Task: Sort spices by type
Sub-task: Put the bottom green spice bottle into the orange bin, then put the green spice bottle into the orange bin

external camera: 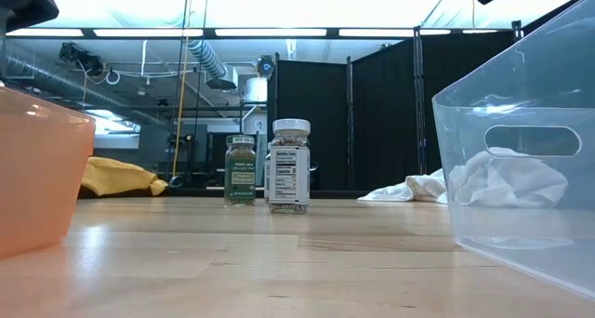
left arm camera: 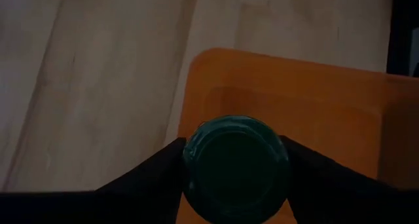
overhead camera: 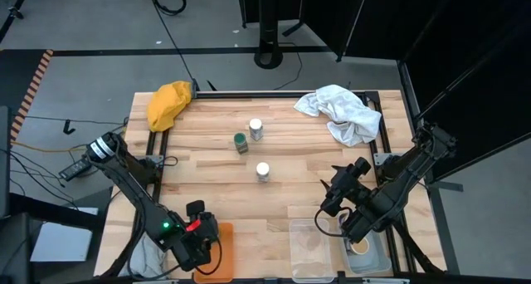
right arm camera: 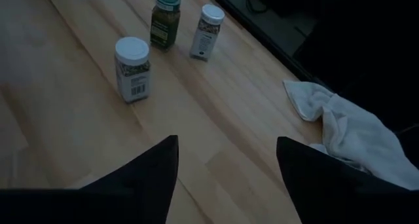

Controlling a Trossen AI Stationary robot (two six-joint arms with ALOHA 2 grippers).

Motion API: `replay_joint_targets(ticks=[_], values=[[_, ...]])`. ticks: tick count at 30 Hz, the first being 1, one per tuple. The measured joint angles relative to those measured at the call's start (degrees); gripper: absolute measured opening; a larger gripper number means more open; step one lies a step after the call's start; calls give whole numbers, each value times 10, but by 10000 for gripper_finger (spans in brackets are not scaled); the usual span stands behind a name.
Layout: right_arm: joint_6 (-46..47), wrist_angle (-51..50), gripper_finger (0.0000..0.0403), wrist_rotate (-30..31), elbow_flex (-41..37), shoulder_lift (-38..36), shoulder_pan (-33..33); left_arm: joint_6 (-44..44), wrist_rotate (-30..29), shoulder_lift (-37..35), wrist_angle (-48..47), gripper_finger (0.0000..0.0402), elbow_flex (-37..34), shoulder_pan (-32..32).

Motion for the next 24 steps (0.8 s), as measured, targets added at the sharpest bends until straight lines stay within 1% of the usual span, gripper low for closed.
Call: replay_joint_targets(ticks=[6,9,13,16,19,21,24], values=[[0,3,277,0,0,0,0,14,4,0,18,288,0,0],[0,4,282,0,0,0,0,11,5,0,16,307,0,2],[0,5,287,12,0,0,0,30,8,-4,-4,318,25,8],[0,5,290,16,0,0,0,54,7,-14,-50,319,55,23],[0,5,291,17,0,0,0,78,-8,-31,-106,319,90,42],[0,5,291,17,0,0,0,99,-31,-44,-141,319,117,60],[0,5,292,17,0,0,0,131,-89,-70,-189,319,151,92]])
